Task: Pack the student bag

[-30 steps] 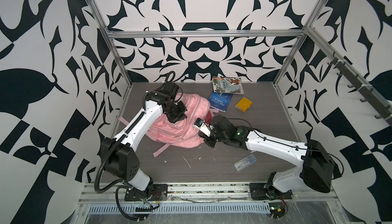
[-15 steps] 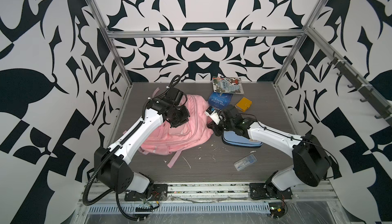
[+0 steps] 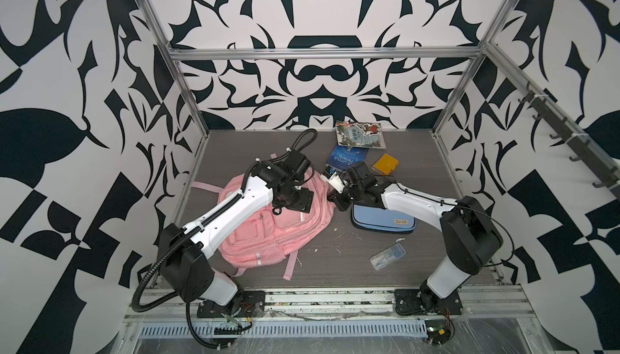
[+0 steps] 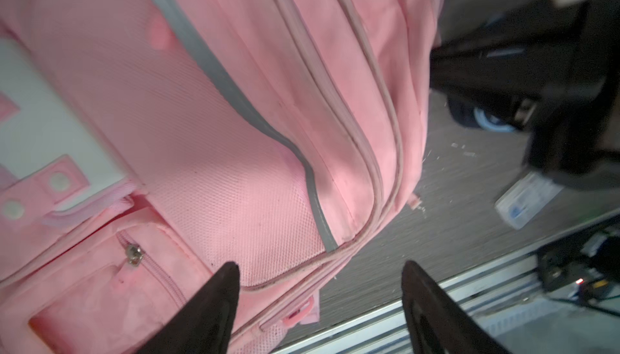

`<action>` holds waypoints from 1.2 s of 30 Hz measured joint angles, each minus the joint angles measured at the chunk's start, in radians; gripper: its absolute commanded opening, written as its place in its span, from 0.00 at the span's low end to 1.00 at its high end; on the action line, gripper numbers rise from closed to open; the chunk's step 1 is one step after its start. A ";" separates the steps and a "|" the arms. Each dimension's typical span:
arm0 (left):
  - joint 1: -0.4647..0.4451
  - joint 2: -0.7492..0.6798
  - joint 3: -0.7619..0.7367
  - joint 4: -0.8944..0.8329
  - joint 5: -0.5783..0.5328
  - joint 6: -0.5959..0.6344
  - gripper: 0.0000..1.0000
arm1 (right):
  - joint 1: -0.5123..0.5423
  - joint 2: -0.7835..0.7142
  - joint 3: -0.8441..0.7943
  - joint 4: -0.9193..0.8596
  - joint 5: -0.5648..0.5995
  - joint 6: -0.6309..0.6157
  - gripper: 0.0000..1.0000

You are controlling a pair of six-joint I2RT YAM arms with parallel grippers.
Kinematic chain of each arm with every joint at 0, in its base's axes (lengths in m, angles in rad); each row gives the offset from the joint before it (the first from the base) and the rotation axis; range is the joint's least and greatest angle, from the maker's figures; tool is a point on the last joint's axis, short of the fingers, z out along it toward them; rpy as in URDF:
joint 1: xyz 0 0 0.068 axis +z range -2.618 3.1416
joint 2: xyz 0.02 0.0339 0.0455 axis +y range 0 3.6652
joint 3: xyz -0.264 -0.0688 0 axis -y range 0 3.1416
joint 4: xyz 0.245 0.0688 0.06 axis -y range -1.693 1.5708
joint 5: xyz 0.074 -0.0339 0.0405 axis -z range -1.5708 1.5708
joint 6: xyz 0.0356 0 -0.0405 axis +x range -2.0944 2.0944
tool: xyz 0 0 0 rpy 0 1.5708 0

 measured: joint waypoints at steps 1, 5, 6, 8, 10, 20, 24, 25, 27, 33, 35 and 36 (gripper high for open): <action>-0.011 0.000 -0.021 0.004 -0.005 0.024 0.78 | -0.003 0.000 0.001 0.002 -0.003 0.001 0.00; -0.040 0.000 -0.109 0.059 -0.018 0.117 0.78 | -0.013 0.000 0.009 0.004 -0.013 0.002 0.00; -0.041 0.002 -0.127 0.080 -0.032 0.136 0.78 | -0.016 0.000 0.013 0.004 -0.016 0.002 0.00; -0.041 0.012 -0.144 0.113 -0.059 0.163 0.77 | -0.022 0.001 0.018 0.005 -0.021 0.002 0.00; -0.041 0.035 -0.151 0.155 -0.084 0.189 0.74 | -0.029 0.001 0.019 0.005 -0.027 0.003 0.00; -0.042 0.141 -0.130 0.251 -0.109 0.269 0.00 | -0.045 0.001 0.020 0.016 -0.023 0.004 0.00; 0.010 0.134 -0.114 0.248 -0.042 0.239 0.00 | -0.052 -0.011 0.019 0.018 -0.017 -0.009 0.00; 0.032 0.126 -0.114 0.248 -0.013 0.225 0.00 | -0.052 -0.018 0.016 0.019 -0.014 -0.017 0.00; 0.086 0.095 -0.114 0.241 0.046 0.192 0.00 | -0.048 -0.042 0.002 0.026 -0.003 -0.042 0.00; 0.159 0.017 -0.089 0.199 0.122 0.138 0.00 | -0.027 -0.128 -0.028 -0.028 0.056 -0.151 0.00; 0.159 0.017 -0.085 0.194 0.133 0.134 0.00 | -0.011 -0.148 -0.028 -0.070 0.093 -0.203 0.00; 0.159 0.018 -0.086 0.191 0.138 0.131 0.00 | 0.002 -0.158 -0.027 -0.100 0.118 -0.235 0.00</action>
